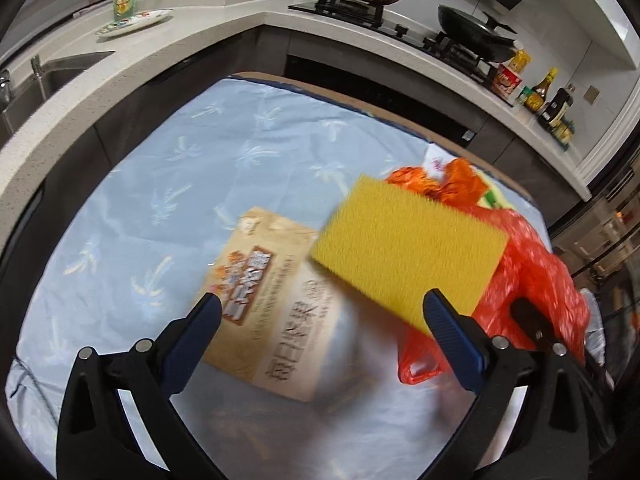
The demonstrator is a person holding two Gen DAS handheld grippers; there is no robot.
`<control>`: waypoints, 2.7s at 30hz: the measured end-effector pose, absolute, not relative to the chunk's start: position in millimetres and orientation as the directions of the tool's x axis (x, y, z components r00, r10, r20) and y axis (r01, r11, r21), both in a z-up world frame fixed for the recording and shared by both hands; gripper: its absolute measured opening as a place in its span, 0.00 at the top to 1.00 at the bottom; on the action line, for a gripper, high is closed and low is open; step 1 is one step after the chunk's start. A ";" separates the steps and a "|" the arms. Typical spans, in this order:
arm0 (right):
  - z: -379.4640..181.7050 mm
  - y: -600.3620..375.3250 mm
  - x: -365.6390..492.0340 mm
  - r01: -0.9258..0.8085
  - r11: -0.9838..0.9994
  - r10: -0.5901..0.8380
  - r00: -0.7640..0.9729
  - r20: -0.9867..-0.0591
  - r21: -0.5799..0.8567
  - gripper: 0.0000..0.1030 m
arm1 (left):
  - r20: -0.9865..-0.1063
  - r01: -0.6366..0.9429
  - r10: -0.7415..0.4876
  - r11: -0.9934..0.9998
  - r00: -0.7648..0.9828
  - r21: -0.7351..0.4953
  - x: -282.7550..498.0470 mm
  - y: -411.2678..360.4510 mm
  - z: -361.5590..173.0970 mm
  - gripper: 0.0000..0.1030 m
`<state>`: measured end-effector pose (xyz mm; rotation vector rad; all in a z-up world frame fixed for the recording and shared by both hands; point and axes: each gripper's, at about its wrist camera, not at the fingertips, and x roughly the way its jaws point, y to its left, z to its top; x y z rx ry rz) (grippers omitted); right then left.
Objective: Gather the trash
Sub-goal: 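Grasp the red plastic bag with the right tool while the left tool grasps the yellow sponge, then carry the red bag and yellow sponge with both tools to the bin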
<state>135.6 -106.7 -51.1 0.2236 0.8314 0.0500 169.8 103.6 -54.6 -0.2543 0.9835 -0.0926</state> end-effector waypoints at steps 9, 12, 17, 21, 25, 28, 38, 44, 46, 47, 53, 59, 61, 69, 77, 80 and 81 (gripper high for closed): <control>-37.6 -137.7 72.8 0.107 0.982 0.043 0.674 -0.737 0.155 0.88 | -0.810 0.043 -0.321 0.937 0.490 -0.346 175.1 54.3 -53.6 0.06; -41.3 -142.7 57.1 0.114 0.983 0.033 0.663 -0.748 0.145 0.88 | -0.807 0.071 -0.335 0.936 0.487 -0.345 173.2 37.9 -48.6 0.07; -46.6 -151.0 45.5 0.135 0.977 0.038 0.652 -0.757 0.165 0.88 | -0.847 0.115 -0.293 0.956 0.444 -0.270 170.0 5.0 -59.4 0.06; -47.8 -157.0 39.0 0.147 0.974 0.038 0.651 -0.758 0.175 0.88 | -0.880 0.080 -0.231 0.973 0.415 -0.218 170.7 5.1 -77.2 0.07; -48.9 -165.7 35.2 0.162 0.968 0.040 0.652 -0.757 0.191 0.88 | -0.884 0.044 -0.257 0.964 0.391 -0.261 165.6 23.2 -88.8 0.08; -50.3 -170.1 35.2 0.171 0.963 0.049 0.651 -0.758 0.209 0.88 | -0.883 0.030 -0.306 0.948 0.355 -0.317 164.3 33.6 -99.9 0.18; -26.9 -175.0 25.2 0.171 0.960 0.042 0.697 -0.716 0.223 0.88 | -0.865 0.106 -0.338 0.941 0.371 -0.322 151.3 29.4 -83.2 0.65; 2.9 -189.1 15.0 0.196 0.954 0.005 0.746 -0.666 0.227 0.88 | -0.840 0.200 -0.299 0.952 0.453 -0.231 133.0 14.5 -45.6 0.65; 13.5 -196.2 11.0 0.209 0.952 -0.015 0.764 -0.646 0.225 0.88 | -0.826 0.243 -0.292 0.950 0.482 -0.194 124.9 5.4 -30.1 0.65; 19.7 -200.9 8.4 0.217 0.950 -0.027 0.773 -0.634 0.224 0.88 | -0.820 0.263 -0.293 0.948 0.492 -0.181 120.9 1.4 -23.6 0.65; 50.0 -236.7 -4.3 0.275 0.928 -0.090 0.820 -0.565 0.252 0.88 | -0.779 0.392 -0.336 0.911 0.529 -0.127 101.7 -40.7 14.9 0.65; 68.1 -283.6 -17.9 0.373 0.889 -0.195 0.834 -0.517 0.266 0.88 | -0.744 0.516 -0.425 0.847 0.515 -0.127 89.5 -97.2 40.3 0.65; 70.7 -306.0 -25.2 0.422 0.866 -0.246 0.827 -0.506 0.268 0.88 | -0.737 0.556 -0.455 0.821 0.500 -0.129 86.5 -119.1 45.5 0.65; 54.7 -406.9 -48.4 0.598 0.740 -0.383 0.751 -0.538 0.308 0.88 | -0.700 0.726 -0.586 0.674 0.410 -0.139 80.9 -228.8 53.2 0.65; 10.4 -477.5 -41.0 0.718 0.651 -0.456 0.630 -0.628 0.248 0.88 | -0.707 0.840 -0.646 0.525 0.287 -0.138 81.5 -342.0 25.8 0.65; -8.0 -493.8 -33.3 0.732 0.641 -0.447 0.602 -0.662 0.233 0.87 | -0.733 0.861 -0.629 0.494 0.257 -0.123 80.7 -377.2 8.5 0.65; -13.5 -496.5 -31.7 0.734 0.640 -0.443 0.594 -0.671 0.227 0.86 | -0.739 0.867 -0.629 0.483 0.243 -0.126 80.0 -387.0 3.3 0.65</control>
